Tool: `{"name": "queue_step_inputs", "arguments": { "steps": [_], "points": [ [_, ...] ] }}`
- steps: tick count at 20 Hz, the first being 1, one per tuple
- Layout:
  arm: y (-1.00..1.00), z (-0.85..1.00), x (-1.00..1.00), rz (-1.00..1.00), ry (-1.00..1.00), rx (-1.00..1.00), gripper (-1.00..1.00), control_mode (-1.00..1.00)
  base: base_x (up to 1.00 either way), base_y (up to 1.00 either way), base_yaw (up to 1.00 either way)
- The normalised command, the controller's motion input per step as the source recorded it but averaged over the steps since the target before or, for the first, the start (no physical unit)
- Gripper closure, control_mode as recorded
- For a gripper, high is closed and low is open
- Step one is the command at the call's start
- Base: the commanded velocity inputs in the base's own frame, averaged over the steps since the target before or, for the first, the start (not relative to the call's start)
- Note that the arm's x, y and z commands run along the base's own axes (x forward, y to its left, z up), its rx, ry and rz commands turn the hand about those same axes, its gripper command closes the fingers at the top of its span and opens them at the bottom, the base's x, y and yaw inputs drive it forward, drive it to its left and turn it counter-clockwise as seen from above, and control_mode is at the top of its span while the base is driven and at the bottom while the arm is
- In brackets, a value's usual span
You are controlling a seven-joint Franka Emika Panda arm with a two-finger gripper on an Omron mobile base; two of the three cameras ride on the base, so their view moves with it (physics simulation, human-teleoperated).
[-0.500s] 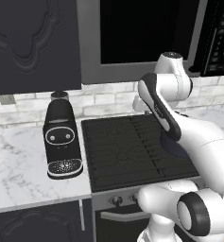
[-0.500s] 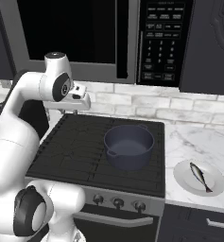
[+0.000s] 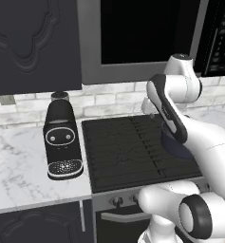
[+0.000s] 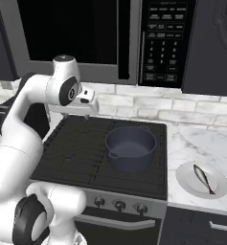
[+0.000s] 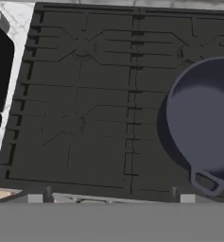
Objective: Retrieve the frozen meat and place it in the pot on a burner. Then turn the burner on.
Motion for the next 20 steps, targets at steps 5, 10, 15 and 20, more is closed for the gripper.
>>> {"name": "queue_step_inputs", "arguments": {
  "steps": [5,10,15,20],
  "points": [
    [-0.45,-0.32,-0.11,-0.05,0.05,-0.01,-1.00,-1.00,0.00,0.00,0.00],
    [-0.80,-0.31,-0.15,-0.04,0.05,0.00,-1.00,-1.00,0.00,0.00,0.00],
    [-0.82,-0.18,-0.03,-0.02,0.05,0.00,-1.00,-1.00,0.00,0.00,0.00],
    [-0.97,-0.03,0.06,0.01,0.01,0.00,-1.00,-1.00,0.00,0.00,0.00]
  ]
}}
